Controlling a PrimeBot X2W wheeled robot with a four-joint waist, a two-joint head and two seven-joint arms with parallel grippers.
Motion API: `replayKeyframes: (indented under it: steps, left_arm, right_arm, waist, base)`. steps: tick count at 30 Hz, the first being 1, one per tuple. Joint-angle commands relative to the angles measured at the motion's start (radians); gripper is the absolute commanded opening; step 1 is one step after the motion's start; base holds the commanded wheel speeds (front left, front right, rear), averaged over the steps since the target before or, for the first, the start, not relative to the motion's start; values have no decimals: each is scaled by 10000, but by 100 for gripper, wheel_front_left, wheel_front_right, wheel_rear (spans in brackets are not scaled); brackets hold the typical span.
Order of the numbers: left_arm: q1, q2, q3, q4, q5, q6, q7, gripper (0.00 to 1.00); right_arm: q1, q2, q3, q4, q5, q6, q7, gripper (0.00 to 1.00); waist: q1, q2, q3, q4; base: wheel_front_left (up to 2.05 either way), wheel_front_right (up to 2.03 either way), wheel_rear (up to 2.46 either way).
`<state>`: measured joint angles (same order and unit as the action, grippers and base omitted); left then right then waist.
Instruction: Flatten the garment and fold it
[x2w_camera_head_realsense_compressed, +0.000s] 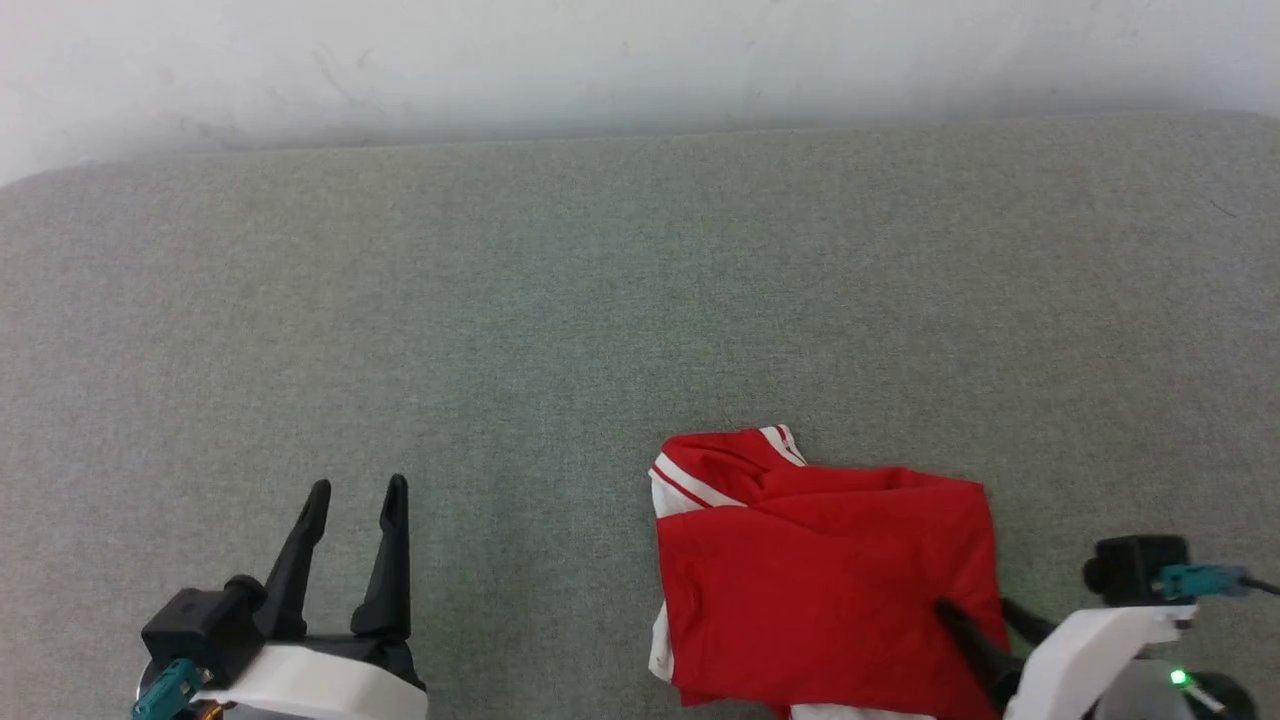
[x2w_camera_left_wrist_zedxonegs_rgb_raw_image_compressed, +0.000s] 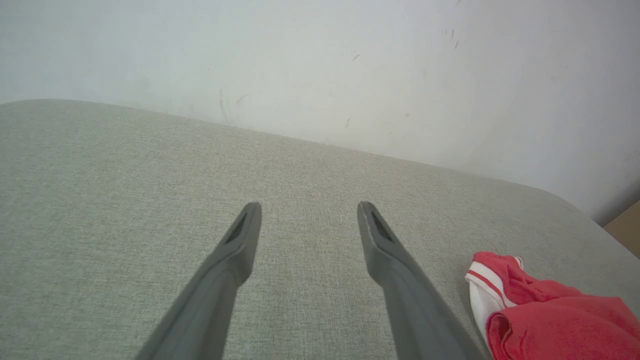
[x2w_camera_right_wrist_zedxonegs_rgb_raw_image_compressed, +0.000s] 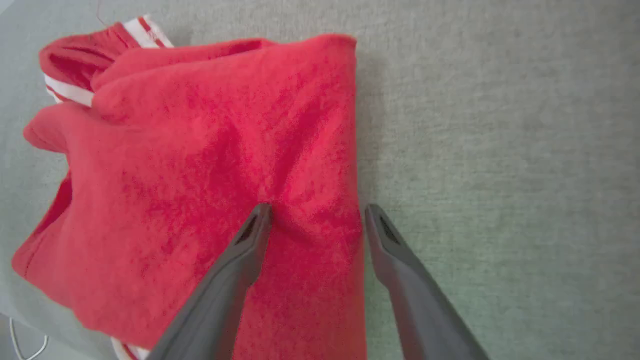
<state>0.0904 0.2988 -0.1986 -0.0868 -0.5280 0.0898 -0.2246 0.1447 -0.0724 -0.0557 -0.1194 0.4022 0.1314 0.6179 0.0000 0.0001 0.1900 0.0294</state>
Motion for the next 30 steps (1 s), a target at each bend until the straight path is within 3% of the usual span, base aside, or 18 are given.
replayKeyframes:
  steps: [1, 5, 6, 7, 8, 12, 18, 30]
  left_arm:
    - [-128, 72, -4, -56, 4, 46, 18, 100]
    - [-142, 131, -23, -138, -3, 60, 99, 100]
    - [-145, 150, -26, -154, -3, 66, 123, 100]
    - [-145, 168, -31, -167, 0, 72, 146, 100]
    - [-146, 187, -42, -178, 8, 76, 167, 100]
    - [-145, 271, -78, -249, 42, 91, 250, 100]
    - [-159, 330, -30, -691, 108, 187, 193, 100]
    - [-1068, 742, 91, -1155, 353, 193, 403, 100]
  right_arm:
    - [-142, 53, 63, 146, 125, -7, -92, 100]
    - [-499, 32, 512, 1187, 504, -7, -222, 100]
    - [-582, 7, 599, 1421, 591, -7, -223, 95]
    - [-662, -18, 643, 1623, 642, -7, -260, 53]
    - [-731, -31, 637, 1794, 664, -7, -331, 0]
    - [-936, -190, 665, 1961, 689, -7, -513, 0]
    - [-1719, -801, 403, 1091, 327, -7, -827, 0]
    - [-4224, -2900, -175, 1501, -1279, -7, -249, 0]
  waist:
    - [0, -1, 0, 8]
    - [0, -1, -12, 51]
    - [0, -1, -24, 60]
    - [0, -1, -41, 66]
    - [0, -1, -63, 73]
    - [0, -1, -182, 30]
    - [0, -1, -191, -465]
    - [0, -1, 1120, -1347]
  base:
    - [0, 0, 0]
    - [0, 0, 0]
    - [0, 0, 0]
    - [0, 0, 0]
    - [0, 0, 0]
    - [0, 0, 0]
    - [0, 0, 0]
    - [0, 0, 0]
